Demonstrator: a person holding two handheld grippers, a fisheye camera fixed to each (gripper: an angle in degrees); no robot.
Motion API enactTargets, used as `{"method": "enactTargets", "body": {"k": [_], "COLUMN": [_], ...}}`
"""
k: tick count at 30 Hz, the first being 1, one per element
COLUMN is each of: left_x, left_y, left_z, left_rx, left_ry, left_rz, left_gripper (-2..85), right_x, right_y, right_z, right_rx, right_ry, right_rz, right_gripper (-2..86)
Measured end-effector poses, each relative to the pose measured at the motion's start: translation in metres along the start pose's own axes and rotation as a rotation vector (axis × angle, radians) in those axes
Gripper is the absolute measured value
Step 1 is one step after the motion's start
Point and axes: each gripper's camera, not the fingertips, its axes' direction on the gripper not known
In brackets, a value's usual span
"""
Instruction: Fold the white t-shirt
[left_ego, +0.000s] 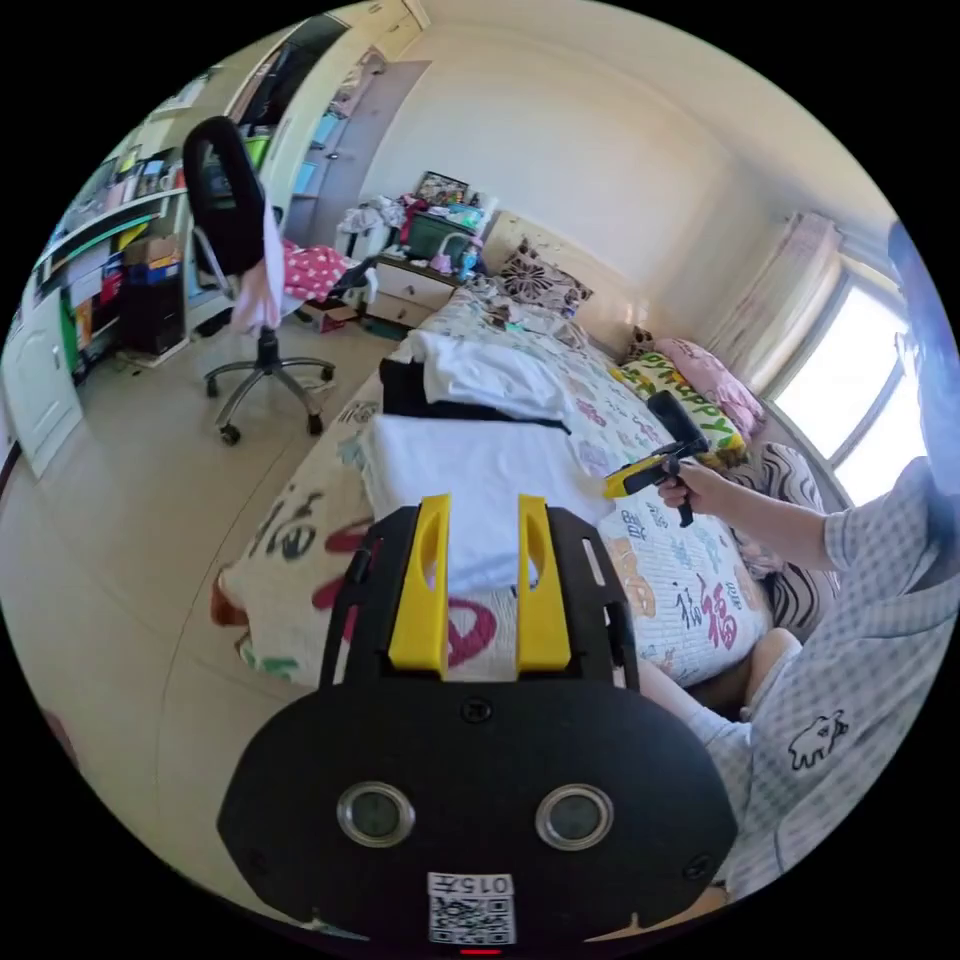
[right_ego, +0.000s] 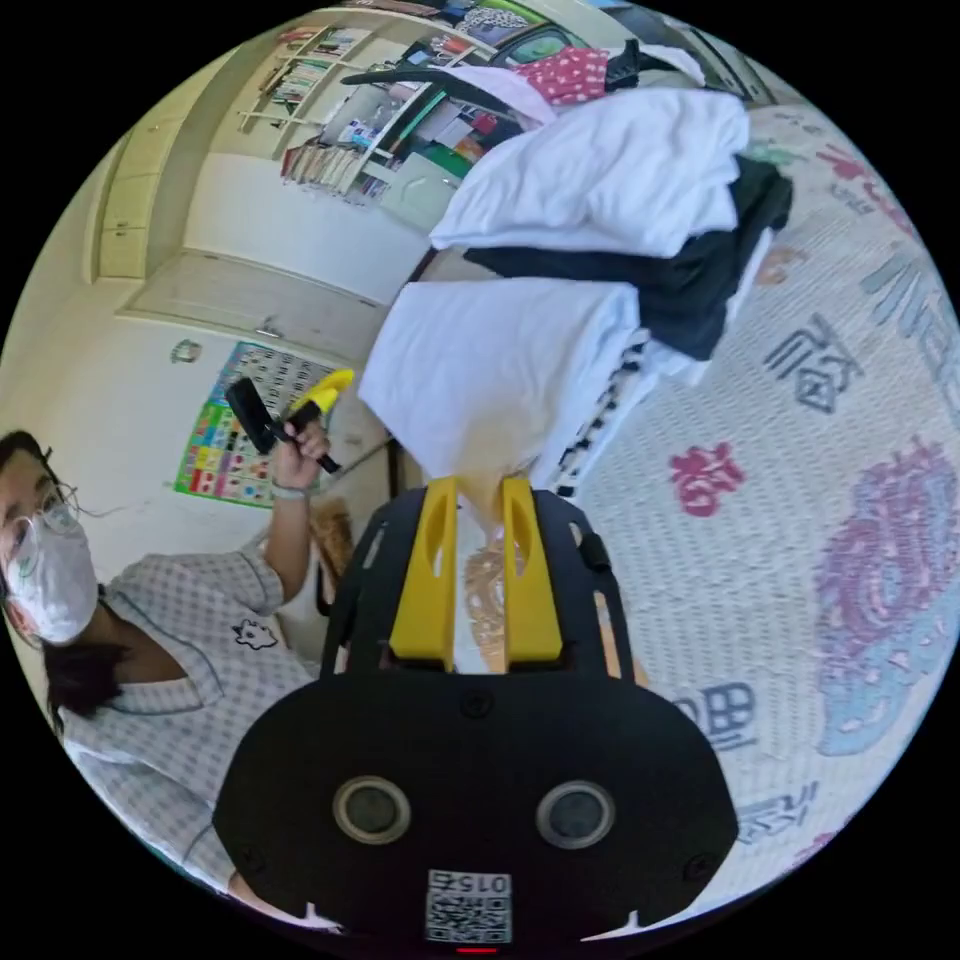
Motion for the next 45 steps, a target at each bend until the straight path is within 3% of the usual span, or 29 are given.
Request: {"method": "enactTargets", "body": {"k": [8,15,17,20,24,29,31,35,39,41,45], "left_x": [0.086,0.206,0.238,0.286,0.372,0.478,0.512,0.547,0.569,0.575,0.602], "left_y": [0.065,0.078,0.085,0.1,0.119,0.142,0.148,0.151,0.144,0.143,0.147], "left_z": [-0.039,-0.065,-0.069,-0.074,-0.078,-0.071,-0.05,-0.025,-0.015,-0.01,0.021], "left_rx": [0.03,0.111,0.121,0.138,0.2,0.18,0.082,0.012,0.021,0.019,-0.008], "left_ry": [-0.096,-0.186,-0.179,-0.02,0.429,0.633,0.744,0.856,0.913,0.98,0.864], "left_rz": [-0.099,-0.033,-0.011,0.024,0.176,0.393,0.409,0.453,0.499,0.519,0.618], "left_gripper": [15.7,17.5,16.9,15.9,8.7,6.0,3.7,4.0,14.8,16.0,15.2], "right_x": [-0.121,-0.264,-0.313,-0.36,-0.388,-0.401,-0.397,-0.392,-0.405,-0.413,-0.414], "right_y": [0.062,0.171,0.228,0.309,0.411,0.549,0.584,0.644,0.672,0.677,0.674], "right_z": [-0.074,-0.159,-0.192,-0.232,-0.271,-0.312,-0.323,-0.342,-0.353,-0.359,-0.369], "right_rx": [0.332,0.454,0.492,0.571,0.701,0.891,0.949,1.059,1.107,1.109,1.106], "right_ry": [-0.327,-0.319,-0.237,-0.116,-0.06,0.025,0.057,0.103,0.229,0.318,0.35], "right_rz": [-0.213,-0.452,-0.523,-0.578,-0.562,-0.498,-0.435,-0.318,-0.249,-0.221,-0.204], "right_gripper": [0.6,0.3,0.3,0.3,0.3,0.3,0.3,0.4,0.4,0.4,0.5]}}
